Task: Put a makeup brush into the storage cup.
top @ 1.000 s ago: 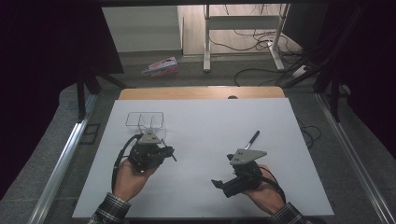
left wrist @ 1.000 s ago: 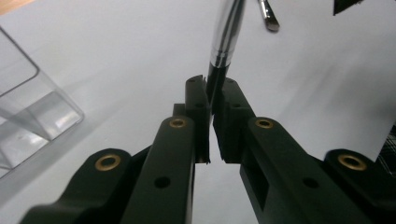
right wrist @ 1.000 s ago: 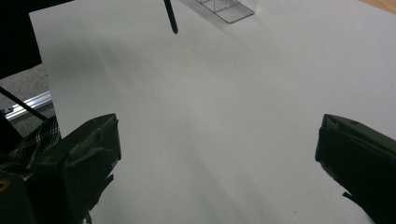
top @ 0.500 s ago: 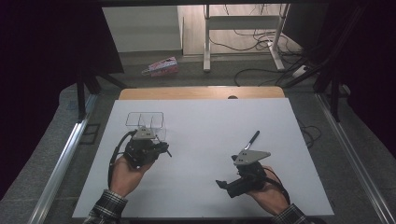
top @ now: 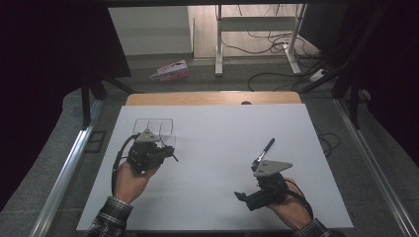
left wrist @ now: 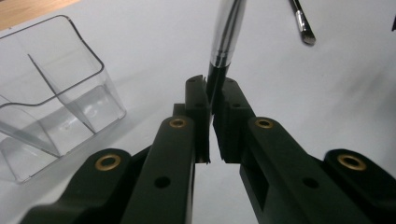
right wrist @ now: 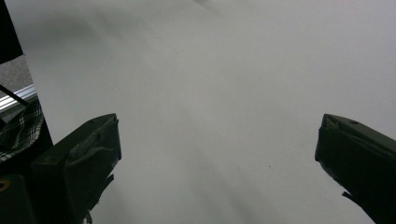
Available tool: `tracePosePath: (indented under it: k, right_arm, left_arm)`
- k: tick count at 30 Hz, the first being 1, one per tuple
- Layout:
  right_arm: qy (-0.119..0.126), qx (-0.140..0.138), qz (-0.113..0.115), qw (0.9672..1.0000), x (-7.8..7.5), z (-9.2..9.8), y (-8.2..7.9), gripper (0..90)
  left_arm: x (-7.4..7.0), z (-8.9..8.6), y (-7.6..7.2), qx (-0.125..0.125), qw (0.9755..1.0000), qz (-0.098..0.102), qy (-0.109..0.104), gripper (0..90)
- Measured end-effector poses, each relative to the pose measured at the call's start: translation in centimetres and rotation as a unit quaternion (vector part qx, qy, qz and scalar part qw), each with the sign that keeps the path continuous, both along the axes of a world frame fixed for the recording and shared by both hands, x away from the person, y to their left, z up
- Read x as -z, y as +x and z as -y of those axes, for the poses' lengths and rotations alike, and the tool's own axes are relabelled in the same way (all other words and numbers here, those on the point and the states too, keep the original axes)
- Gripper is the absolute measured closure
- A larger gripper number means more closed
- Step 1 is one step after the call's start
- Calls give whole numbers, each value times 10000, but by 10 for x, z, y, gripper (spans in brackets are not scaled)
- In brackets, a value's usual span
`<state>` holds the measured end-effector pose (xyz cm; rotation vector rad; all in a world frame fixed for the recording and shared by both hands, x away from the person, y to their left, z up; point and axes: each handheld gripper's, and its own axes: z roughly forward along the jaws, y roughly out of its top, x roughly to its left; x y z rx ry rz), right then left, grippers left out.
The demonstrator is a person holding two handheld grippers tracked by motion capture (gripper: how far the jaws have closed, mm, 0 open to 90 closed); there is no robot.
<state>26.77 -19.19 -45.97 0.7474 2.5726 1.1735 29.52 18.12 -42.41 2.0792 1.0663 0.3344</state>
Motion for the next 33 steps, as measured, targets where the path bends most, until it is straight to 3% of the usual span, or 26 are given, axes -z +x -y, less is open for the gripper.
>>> tracePosePath:
  k: [22, 33]
  right_arm:
    - [-102, 232, -103, 9996, 5, 20, -6, 0]
    - [-163, 348, -136, 9992, 7, 30, -10, 1]
  left_arm:
    - [-2, -15, 12, -132, 9998, 12, -119, 854]
    - [-8, -23, 20, -289, 9994, 129, -114, 854]
